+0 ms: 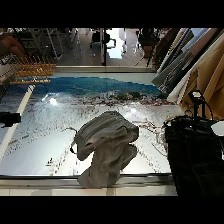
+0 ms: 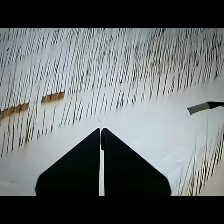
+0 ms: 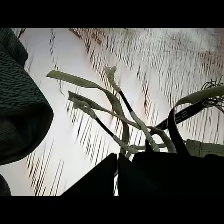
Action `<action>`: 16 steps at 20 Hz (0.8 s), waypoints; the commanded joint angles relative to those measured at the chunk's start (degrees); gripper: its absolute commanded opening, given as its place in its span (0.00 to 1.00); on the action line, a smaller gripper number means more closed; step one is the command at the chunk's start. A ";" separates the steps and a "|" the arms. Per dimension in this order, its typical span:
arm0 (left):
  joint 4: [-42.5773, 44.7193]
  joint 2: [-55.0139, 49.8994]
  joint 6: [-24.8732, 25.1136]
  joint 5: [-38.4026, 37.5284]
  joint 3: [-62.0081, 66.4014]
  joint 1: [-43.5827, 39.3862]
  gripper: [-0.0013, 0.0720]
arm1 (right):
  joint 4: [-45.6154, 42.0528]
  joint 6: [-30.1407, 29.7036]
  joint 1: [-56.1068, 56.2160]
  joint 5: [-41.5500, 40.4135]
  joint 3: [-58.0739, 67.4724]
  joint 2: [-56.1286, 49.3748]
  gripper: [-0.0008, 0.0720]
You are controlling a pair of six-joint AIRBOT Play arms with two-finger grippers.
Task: Fold the clothes and pants, and hang the long-sleeved shirts on hangers.
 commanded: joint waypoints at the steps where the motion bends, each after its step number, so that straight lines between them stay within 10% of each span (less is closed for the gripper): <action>1: 0.00 -0.02 0.02 0.00 0.04 0.04 0.04 | 0.00 0.02 0.04 0.02 0.04 0.04 0.09; 16: -3.65 -0.07 0.00 0.04 0.04 0.02 0.04 | 0.09 0.00 0.09 -1.55 0.04 0.00 0.09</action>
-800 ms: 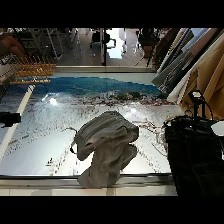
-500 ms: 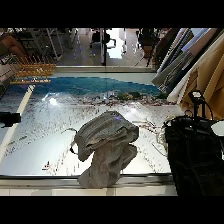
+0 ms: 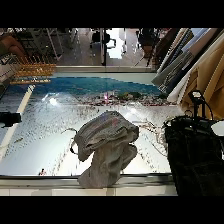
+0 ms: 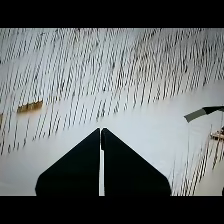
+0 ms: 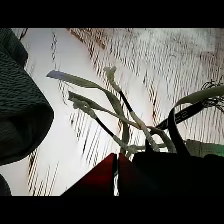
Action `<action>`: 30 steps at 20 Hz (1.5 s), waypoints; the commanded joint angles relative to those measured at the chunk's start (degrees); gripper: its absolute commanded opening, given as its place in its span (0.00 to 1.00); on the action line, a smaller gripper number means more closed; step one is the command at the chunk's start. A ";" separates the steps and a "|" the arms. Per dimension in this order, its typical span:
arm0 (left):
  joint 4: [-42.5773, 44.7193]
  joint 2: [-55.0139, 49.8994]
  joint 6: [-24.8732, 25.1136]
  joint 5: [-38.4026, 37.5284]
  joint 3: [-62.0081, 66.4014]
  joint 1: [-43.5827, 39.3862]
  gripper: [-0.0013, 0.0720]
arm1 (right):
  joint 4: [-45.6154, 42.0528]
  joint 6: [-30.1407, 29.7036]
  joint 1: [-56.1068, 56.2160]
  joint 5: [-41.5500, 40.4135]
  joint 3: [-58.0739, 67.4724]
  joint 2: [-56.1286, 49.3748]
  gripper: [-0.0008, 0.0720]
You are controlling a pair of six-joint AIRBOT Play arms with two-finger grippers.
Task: Fold the clothes and pants, and hang the long-sleeved shirts on hangers.
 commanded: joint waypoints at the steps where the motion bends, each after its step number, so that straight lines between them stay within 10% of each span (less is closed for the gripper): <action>1: -4.79 -0.11 0.00 0.72 0.04 0.02 0.04 | 0.57 0.04 0.07 -5.22 0.04 0.00 0.09; 3: -11.67 -0.72 0.48 -0.68 0.04 -0.02 0.15 | 4.90 0.31 0.07 -10.01 0.04 0.04 0.04; 5: -21.35 -1.73 8.31 -6.64 -0.22 -1.16 0.93 | 8.79 1.11 0.07 -9.62 0.04 0.15 0.04; 8: -31.21 -1.86 16.76 -11.39 -6.34 -8.26 0.67 | 13.66 3.69 0.07 -2.99 0.04 -0.02 0.06; 11: -31.10 -1.95 25.40 -4.42 -17.27 -21.29 0.69 | 16.90 8.85 0.11 14.29 -0.42 -0.55 0.69; 14: -30.84 -2.69 29.86 7.61 -25.55 -33.16 0.90 | 17.75 9.51 4.22 29.38 -5.99 -0.81 0.75; 18: -31.30 -7.52 27.93 16.76 -27.02 -40.63 0.97 | 20.35 11.26 19.37 22.99 -20.79 -0.85 0.84; 21: -30.16 -12.13 20.31 23.17 -27.02 -40.65 0.86 | 26.84 12.11 31.78 10.23 -26.60 -1.38 0.84; 23: -29.59 -14.14 14.86 29.38 -26.99 -39.91 0.56 | 28.92 13.97 39.65 2.51 -26.67 -4.68 0.84; 25: -29.75 -14.34 13.53 31.23 -26.97 -39.80 0.05 | 31.06 13.94 46.58 -4.00 -26.23 -10.56 0.84; 26: -29.81 -13.86 13.46 31.28 -26.97 -39.69 0.04 | 31.36 13.94 49.57 -6.95 -25.66 -14.23 0.83; 27: -29.73 -12.92 13.49 31.10 -26.97 -39.50 0.04 | 31.32 13.92 51.39 -8.96 -24.65 -17.53 0.72; 29: -29.55 -9.35 13.57 28.87 -26.73 -37.77 0.04 | 28.17 13.79 51.95 -7.10 -20.57 -21.77 0.05; 30: -29.55 -6.91 14.51 25.77 -26.01 -35.63 0.04 | 23.17 15.26 50.93 -2.69 -17.51 -21.64 0.04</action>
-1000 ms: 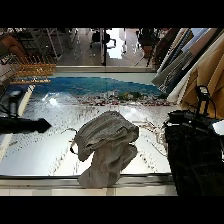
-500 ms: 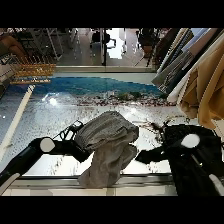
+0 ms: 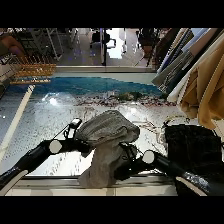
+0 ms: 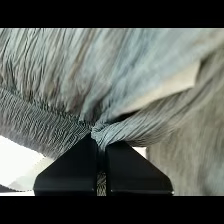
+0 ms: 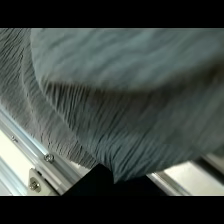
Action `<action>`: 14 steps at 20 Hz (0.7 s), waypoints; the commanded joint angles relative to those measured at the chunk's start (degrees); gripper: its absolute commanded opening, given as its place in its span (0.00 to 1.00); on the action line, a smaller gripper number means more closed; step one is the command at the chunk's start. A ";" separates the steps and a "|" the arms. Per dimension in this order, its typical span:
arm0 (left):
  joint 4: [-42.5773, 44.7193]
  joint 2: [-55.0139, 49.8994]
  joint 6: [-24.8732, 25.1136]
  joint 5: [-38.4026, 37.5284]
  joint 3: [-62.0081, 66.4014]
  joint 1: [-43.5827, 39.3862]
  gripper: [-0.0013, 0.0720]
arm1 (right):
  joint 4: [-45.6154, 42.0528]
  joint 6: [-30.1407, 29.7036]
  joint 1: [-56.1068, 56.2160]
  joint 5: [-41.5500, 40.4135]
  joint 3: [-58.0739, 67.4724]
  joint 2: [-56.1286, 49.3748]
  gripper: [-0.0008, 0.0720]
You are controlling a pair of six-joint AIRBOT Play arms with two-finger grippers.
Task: Fold the clothes and pants, and hang the long-sleeved shirts on hangers.
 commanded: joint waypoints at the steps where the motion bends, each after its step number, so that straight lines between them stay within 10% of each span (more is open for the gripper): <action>1: 0.28 6.58 2.12 -7.69 2.45 6.12 0.04 | -13.84 4.55 0.74 7.65 8.48 -3.43 0.04; 6: 0.22 15.96 10.27 -43.08 24.02 38.95 0.04 | -56.63 15.37 -11.54 38.95 33.88 11.30 0.04; 10: -13.35 13.16 13.68 -55.95 41.05 72.26 0.04 | -57.09 15.15 -15.74 39.08 53.51 23.74 0.04; 14: -37.99 3.45 13.70 -59.21 46.77 88.70 0.04 | -57.07 12.00 -15.76 37.59 58.95 28.46 0.04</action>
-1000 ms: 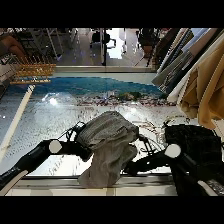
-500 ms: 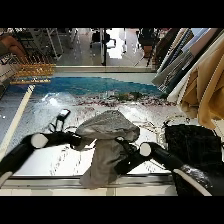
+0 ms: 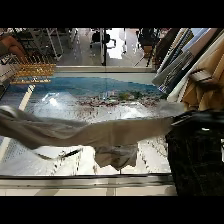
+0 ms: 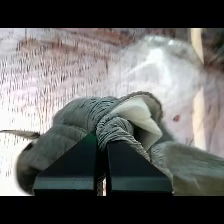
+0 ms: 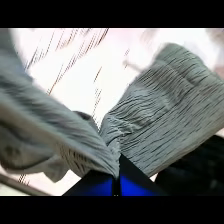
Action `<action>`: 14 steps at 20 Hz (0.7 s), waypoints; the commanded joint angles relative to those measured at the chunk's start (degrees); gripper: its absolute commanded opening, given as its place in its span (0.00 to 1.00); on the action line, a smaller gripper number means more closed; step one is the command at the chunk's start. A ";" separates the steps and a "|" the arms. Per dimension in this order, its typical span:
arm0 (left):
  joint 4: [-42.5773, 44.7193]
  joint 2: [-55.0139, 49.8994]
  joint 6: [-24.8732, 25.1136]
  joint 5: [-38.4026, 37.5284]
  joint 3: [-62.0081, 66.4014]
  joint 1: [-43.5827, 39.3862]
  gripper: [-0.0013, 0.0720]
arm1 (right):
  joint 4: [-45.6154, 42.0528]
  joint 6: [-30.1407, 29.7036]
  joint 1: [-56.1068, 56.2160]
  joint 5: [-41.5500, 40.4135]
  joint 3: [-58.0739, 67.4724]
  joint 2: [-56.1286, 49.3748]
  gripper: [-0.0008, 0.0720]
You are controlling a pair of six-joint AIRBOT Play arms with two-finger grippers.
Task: Fold the clothes and pants, and hang the long-sleeved shirts on hangers.
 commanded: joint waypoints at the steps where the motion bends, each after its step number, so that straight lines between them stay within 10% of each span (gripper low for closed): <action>1: -15.52 -7.87 1.07 -6.56 5.31 13.49 0.04 | -2.58 -1.66 -0.81 0.48 4.76 3.39 0.04; 7: -3.02 -23.93 1.09 -4.94 5.29 8.92 0.04 | 1.55 -1.49 -0.81 -5.33 -8.00 -9.75 0.04; 12: -2.97 -36.35 1.05 -4.55 5.29 9.07 0.04 | 3.65 2.16 -0.85 -26.36 -11.13 -29.05 0.08; 14: -2.97 -39.26 1.05 -4.52 5.29 9.25 0.04 | 3.19 2.21 -2.23 -35.30 -10.40 -36.15 0.43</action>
